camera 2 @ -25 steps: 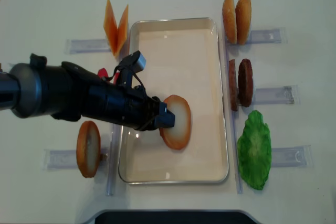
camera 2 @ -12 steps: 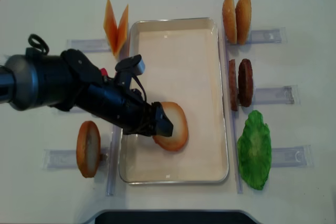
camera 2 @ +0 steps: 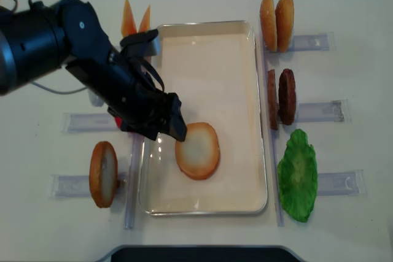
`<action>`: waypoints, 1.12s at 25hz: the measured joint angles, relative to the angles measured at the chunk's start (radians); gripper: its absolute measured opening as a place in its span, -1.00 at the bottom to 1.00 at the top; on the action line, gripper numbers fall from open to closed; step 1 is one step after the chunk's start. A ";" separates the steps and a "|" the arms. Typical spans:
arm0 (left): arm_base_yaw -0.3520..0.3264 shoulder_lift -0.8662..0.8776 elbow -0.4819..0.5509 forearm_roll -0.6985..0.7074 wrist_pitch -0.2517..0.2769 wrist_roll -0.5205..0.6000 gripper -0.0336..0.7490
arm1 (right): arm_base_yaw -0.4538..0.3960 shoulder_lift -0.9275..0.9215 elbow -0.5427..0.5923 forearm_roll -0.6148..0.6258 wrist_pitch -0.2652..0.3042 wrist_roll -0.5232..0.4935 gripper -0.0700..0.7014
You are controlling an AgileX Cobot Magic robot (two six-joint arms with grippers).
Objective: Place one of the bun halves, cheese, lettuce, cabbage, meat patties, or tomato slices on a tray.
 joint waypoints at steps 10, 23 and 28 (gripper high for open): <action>0.110 -0.101 -0.102 0.298 0.261 -0.134 0.58 | 0.000 0.000 0.000 0.000 0.000 0.000 0.51; 0.375 -0.145 -0.102 0.501 0.328 -0.136 0.58 | 0.000 0.000 0.000 0.000 0.000 0.000 0.51; 0.386 -0.179 -0.087 0.505 0.328 -0.136 0.58 | 0.000 0.000 0.000 0.000 0.000 0.000 0.51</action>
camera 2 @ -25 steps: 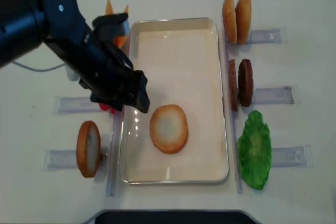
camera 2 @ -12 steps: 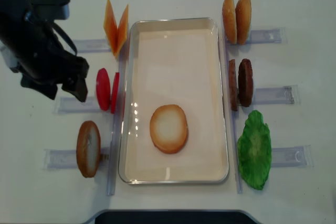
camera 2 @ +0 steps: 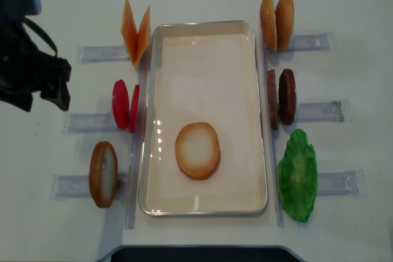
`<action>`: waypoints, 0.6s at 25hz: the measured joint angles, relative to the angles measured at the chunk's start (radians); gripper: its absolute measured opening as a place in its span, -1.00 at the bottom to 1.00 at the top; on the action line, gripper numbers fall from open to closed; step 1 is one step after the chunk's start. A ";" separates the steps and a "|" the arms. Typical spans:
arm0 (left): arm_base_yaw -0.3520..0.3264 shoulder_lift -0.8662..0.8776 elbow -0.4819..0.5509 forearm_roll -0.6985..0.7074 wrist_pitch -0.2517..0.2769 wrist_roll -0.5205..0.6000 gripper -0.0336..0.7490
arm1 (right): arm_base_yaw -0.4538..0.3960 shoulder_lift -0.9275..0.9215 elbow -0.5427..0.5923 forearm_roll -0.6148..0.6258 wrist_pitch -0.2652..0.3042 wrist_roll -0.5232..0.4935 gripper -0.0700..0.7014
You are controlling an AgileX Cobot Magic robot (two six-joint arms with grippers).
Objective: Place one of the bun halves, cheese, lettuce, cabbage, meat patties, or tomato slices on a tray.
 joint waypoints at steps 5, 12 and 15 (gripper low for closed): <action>0.000 -0.109 0.128 0.000 0.000 0.000 0.58 | 0.000 0.000 0.000 0.000 0.000 0.000 0.51; 0.000 -0.390 0.340 0.004 0.004 0.000 0.58 | 0.000 0.000 0.000 0.000 0.000 0.000 0.51; 0.000 -0.527 0.392 0.004 0.008 0.000 0.57 | 0.000 0.000 0.000 0.000 0.000 0.000 0.51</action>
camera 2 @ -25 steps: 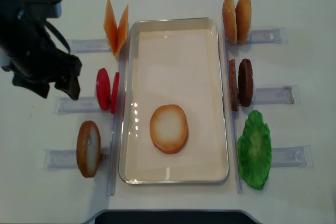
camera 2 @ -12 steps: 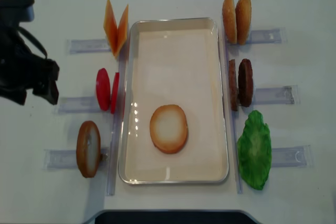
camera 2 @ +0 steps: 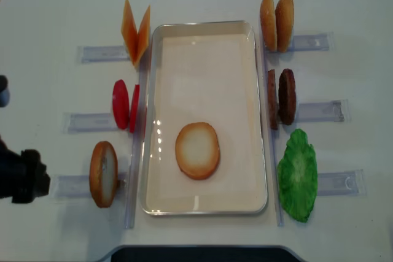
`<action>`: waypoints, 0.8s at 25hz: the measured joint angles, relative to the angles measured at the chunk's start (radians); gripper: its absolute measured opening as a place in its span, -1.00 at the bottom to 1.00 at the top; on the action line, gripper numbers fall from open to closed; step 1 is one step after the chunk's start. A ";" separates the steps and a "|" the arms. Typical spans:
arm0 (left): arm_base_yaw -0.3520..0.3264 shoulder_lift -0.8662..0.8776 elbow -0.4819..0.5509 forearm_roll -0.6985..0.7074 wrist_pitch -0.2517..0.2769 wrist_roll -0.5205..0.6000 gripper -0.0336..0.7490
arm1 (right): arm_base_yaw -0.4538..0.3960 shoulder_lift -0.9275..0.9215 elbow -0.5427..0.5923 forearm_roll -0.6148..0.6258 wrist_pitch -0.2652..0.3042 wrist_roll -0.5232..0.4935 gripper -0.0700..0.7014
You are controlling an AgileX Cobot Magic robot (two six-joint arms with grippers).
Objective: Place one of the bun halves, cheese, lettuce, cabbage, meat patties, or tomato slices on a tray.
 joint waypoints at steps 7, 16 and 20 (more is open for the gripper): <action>0.000 -0.317 0.057 0.000 0.018 0.000 0.56 | 0.000 0.000 0.000 0.000 0.000 0.000 0.51; 0.000 -0.580 0.090 -0.001 0.025 0.000 0.53 | 0.000 0.000 0.000 0.000 0.000 0.000 0.51; 0.000 -0.658 0.163 -0.036 -0.015 0.000 0.52 | 0.000 0.000 0.000 0.000 0.000 0.000 0.51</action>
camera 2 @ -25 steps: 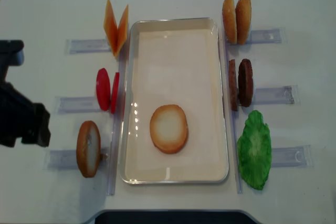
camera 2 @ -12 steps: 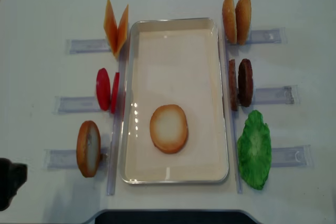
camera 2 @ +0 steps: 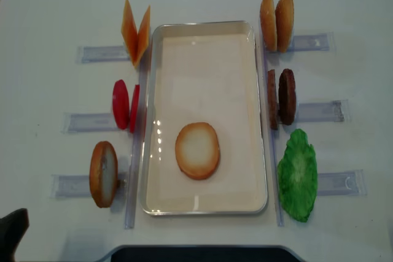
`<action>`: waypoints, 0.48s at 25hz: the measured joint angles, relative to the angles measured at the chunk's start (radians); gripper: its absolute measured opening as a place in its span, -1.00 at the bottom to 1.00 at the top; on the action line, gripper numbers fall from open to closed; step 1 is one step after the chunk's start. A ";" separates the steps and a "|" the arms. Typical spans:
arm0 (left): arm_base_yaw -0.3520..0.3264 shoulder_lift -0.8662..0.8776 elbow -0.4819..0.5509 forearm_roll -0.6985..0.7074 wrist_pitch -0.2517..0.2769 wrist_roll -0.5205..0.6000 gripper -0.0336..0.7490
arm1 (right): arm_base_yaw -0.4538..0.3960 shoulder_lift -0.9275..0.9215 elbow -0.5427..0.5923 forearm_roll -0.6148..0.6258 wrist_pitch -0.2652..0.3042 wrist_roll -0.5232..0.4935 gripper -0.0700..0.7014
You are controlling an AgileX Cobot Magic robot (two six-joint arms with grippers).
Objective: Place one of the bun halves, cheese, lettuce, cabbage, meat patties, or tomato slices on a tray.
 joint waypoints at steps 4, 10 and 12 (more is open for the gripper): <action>0.000 -0.057 0.033 -0.016 -0.075 0.000 0.52 | 0.000 0.000 0.000 0.001 0.000 0.000 0.51; 0.000 -0.134 0.039 -0.021 -0.093 0.000 0.51 | 0.000 0.000 0.000 0.001 0.000 0.000 0.51; 0.000 -0.151 0.039 -0.021 -0.095 0.000 0.51 | 0.000 0.000 0.000 0.001 0.000 0.000 0.51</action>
